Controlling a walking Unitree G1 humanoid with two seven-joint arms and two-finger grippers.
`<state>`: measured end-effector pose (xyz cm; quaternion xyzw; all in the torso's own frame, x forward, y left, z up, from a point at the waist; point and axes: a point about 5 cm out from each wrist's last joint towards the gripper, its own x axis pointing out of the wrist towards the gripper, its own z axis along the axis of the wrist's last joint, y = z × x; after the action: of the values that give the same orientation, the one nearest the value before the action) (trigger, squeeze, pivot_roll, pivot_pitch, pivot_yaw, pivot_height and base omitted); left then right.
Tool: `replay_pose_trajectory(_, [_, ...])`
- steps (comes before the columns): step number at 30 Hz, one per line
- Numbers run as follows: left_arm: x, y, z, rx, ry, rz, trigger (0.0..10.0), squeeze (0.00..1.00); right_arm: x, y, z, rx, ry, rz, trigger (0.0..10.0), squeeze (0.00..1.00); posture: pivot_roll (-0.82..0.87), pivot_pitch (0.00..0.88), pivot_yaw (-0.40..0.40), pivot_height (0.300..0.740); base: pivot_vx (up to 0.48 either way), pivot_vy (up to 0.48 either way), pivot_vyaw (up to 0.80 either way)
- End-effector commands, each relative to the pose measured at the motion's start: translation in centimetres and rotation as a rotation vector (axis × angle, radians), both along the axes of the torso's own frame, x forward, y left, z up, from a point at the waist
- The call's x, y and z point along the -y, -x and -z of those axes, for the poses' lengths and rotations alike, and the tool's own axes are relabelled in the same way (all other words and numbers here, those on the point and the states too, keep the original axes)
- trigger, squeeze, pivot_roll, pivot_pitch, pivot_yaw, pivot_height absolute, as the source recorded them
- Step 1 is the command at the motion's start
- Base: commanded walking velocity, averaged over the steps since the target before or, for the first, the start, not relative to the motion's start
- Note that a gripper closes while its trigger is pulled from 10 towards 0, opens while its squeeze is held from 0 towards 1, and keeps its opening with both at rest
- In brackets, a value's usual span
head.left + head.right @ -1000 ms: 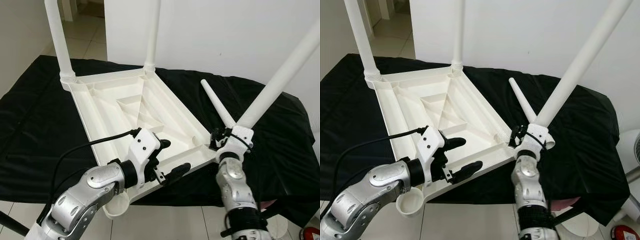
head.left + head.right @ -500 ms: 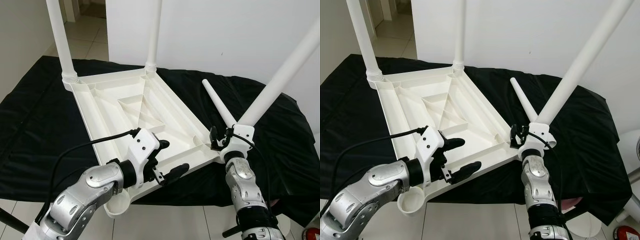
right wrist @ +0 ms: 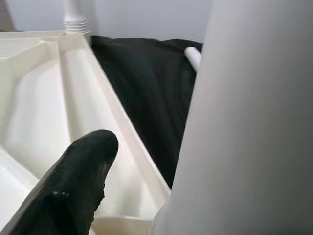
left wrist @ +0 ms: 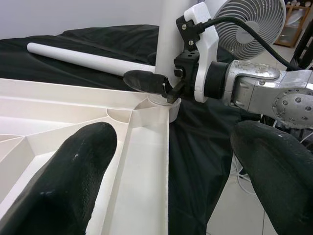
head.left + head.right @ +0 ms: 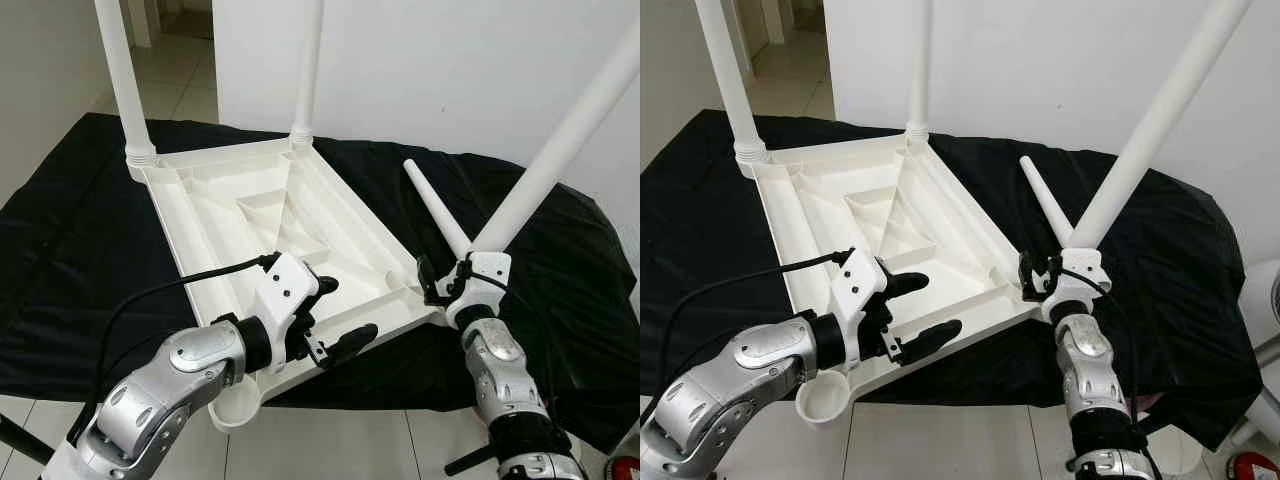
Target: Building children table
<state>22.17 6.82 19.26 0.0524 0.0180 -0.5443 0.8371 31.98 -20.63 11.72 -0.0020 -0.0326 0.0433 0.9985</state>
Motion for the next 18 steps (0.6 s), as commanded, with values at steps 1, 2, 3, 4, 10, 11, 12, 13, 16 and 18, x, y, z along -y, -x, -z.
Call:
replay_pose_trajectory(1, [0.3,0.4,-0.2,-0.005,-0.003,0.066,10.0,0.00,0.0,-0.1,0.0,-0.001,0.000,-0.034,10.0,0.00,0.08,0.000,-0.099,0.740,0.000,0.000,0.00])
replay_pose_trajectory(2, [0.3,0.4,-0.2,-0.005,-0.003,0.066,10.0,0.00,0.0,-0.1,0.0,-0.001,0.000,-0.034,10.0,0.00,0.08,0.000,-0.099,0.740,0.000,0.000,0.00])
replay_pose_trajectory(3, [0.3,0.4,-0.2,-0.005,-0.006,0.070,10.0,0.00,0.2,-0.1,0.0,-0.001,0.005,-0.059,10.0,0.00,0.08,0.000,-0.095,0.740,0.000,0.000,0.00])
replay_pose_trajectory(4, [0.3,0.4,-0.2,-0.005,-0.006,0.070,10.0,0.00,0.2,-0.1,0.0,-0.001,0.005,-0.059,10.0,0.00,0.08,0.000,-0.095,0.740,0.000,0.000,0.00])
replay_pose_trajectory(10, [0.3,0.6,-0.2,-0.015,-0.012,0.082,10.0,0.00,0.9,0.1,-0.3,0.010,0.057,-0.187,10.0,0.00,0.08,0.000,-0.082,0.740,0.000,0.000,0.00])
replay_pose_trajectory(11, [0.2,0.6,-0.2,-0.017,-0.013,0.085,10.0,0.00,1.1,0.1,-0.5,0.014,0.074,-0.213,10.0,0.00,0.08,0.000,-0.077,0.740,0.000,0.000,0.00])
replay_pose_trajectory(12, [0.2,0.6,-0.2,-0.017,-0.013,0.085,10.0,0.00,1.1,0.1,-0.5,0.014,0.074,-0.213,10.0,0.00,0.08,0.000,-0.077,0.740,0.000,0.000,0.00])
replay_pose_trajectory(13, [0.2,0.6,-0.2,-0.019,-0.014,0.088,10.0,0.00,1.2,0.1,-0.6,0.018,0.095,-0.241,10.0,0.00,0.07,0.000,-0.073,0.740,0.000,0.000,0.00])
replay_pose_trajectory(16, [0.1,0.6,-0.2,-0.020,-0.019,0.096,10.0,0.00,1.5,-0.1,-0.8,0.014,0.122,-0.289,10.0,0.00,0.07,0.000,-0.063,0.740,0.000,0.000,0.00])
replay_pose_trajectory(18, [0.1,0.6,-0.2,-0.020,-0.019,0.096,10.0,0.00,1.5,-0.1,-0.8,0.014,0.122,-0.289,10.0,0.00,0.07,0.000,-0.063,0.740,0.000,0.000,0.00])
